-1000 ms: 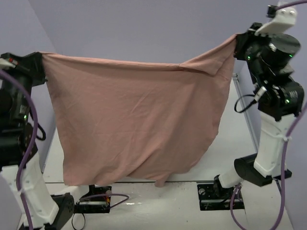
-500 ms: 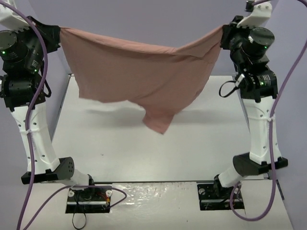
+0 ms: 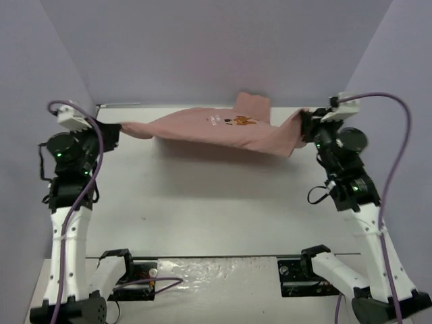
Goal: Fold and stack the t-shirts
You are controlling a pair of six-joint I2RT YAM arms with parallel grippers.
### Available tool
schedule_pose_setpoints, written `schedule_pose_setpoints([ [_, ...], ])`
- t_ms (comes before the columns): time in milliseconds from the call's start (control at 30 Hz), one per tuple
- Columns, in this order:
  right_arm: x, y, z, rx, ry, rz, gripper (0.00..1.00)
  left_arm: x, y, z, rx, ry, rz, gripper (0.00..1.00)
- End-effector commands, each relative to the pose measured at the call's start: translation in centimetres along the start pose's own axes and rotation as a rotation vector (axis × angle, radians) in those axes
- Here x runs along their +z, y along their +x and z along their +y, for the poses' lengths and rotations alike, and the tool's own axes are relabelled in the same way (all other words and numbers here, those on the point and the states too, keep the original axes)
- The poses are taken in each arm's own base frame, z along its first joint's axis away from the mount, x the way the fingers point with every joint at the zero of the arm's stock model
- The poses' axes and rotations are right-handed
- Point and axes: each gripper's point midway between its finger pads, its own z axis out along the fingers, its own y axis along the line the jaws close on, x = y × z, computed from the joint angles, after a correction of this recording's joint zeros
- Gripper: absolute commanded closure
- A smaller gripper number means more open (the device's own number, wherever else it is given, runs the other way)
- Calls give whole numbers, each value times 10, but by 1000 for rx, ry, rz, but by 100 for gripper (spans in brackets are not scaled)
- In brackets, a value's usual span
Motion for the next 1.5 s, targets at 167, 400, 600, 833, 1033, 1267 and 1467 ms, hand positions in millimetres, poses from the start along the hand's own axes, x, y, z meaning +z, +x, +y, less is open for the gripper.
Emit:
schedule_pose_setpoints([
  [167, -66, 260, 14, 451, 86, 597, 100, -42, 194, 80, -320, -256, 356, 100],
  [400, -125, 310, 7, 546, 274, 776, 98, -83, 244, 71, -338, -279, 495, 100],
  [600, -105, 286, 8, 452, 257, 764, 34, -93, 222, 86, -192, -441, 472, 53],
  [833, -27, 233, 11, 151, 171, 742, 35, -58, 145, 83, -66, -498, 328, 41],
  [1033, 40, 245, 12, 38, 123, 829, 37, 16, 175, 97, -108, -514, 420, 41],
  [1267, 81, 321, 2, 26, 146, 965, 42, 83, 224, 131, -125, -586, 507, 42],
  [1467, 101, 373, -13, 67, 191, 1011, 44, 127, 256, 163, -84, -663, 599, 45],
])
